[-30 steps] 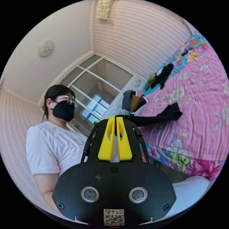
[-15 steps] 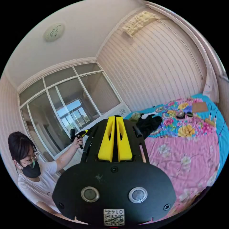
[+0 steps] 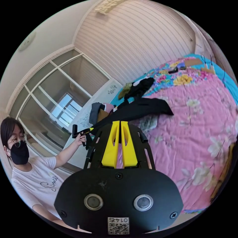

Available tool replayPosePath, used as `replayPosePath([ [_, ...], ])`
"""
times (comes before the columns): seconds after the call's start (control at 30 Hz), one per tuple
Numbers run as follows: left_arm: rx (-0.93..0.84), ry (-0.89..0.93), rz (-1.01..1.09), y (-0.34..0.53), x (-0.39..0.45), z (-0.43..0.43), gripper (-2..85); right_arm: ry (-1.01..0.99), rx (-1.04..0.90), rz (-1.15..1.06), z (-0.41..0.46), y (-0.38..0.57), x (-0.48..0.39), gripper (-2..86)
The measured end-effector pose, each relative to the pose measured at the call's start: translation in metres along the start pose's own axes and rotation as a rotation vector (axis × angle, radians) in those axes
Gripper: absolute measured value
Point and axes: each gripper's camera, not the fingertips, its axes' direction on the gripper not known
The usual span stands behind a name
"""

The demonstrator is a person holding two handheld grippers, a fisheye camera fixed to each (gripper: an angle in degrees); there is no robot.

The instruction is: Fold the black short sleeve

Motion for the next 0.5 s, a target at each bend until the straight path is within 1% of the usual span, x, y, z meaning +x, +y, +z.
replayPosePath([
  [0.07, -0.081, 0.001, -0.104, 0.039, -0.027, 0.035, -1.0, -0.021, -0.042, 0.164, 0.027, 0.054, 0.046, 0.1],
  [0.17, -0.143, -0.021, -0.143, 0.074, -0.039, 0.058, -1.0, -0.015, -0.092, 0.285, 0.047, 0.107, 0.075, 0.1],
  [0.27, -0.182, -0.066, -0.123, 0.096, -0.035, 0.069, -1.0, 0.027, -0.173, 0.314, 0.061, 0.139, 0.079, 0.1],
  [0.33, -0.181, -0.061, -0.124, 0.103, -0.031, 0.074, -1.0, 0.056, -0.217, 0.327, 0.066, 0.151, 0.078, 0.1],
  [0.5, -0.21, -0.087, -0.108, 0.115, -0.016, 0.089, -0.9, 0.101, -0.275, 0.354, 0.072, 0.171, 0.071, 0.2],
])
